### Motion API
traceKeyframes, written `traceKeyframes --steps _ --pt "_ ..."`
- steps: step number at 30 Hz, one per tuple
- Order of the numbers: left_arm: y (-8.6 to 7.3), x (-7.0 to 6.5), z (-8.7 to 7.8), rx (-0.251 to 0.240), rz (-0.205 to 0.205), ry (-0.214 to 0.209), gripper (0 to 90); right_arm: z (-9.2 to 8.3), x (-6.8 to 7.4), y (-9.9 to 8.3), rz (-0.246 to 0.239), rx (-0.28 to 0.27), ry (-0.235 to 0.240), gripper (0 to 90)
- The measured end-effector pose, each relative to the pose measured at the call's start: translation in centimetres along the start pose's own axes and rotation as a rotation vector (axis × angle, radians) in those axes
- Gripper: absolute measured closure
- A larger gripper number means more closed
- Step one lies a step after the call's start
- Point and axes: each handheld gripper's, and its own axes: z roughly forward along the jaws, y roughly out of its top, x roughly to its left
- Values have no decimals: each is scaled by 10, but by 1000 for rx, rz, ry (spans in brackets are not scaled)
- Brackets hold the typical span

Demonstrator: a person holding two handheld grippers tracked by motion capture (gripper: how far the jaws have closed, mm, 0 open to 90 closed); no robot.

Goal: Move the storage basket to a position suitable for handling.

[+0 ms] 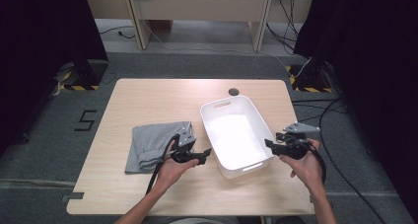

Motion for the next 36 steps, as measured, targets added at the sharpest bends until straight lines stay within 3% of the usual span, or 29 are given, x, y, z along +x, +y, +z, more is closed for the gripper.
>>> traceKeyframes --steps 3,7,11,19,26,29,36 --pt "3 3 3 -8 -11 9 264 12 -9 6 -29 26 13 544" --pt "6 6 8 -6 -22 19 268 25 -17 5 -71 53 13 714" --pt "7 8 12 3 -17 38 272 25 -14 -2 -101 68 -7 773" --pt "9 16 11 14 -30 61 288 12 10 -20 -107 81 -23 699" --pt "9 25 9 16 -33 78 293 5 29 -31 -66 61 36 551" --pt "11 26 8 13 -38 76 284 4 27 -26 -47 27 36 522" --pt "11 28 12 13 -50 76 284 18 14 -7 -34 19 37 526"
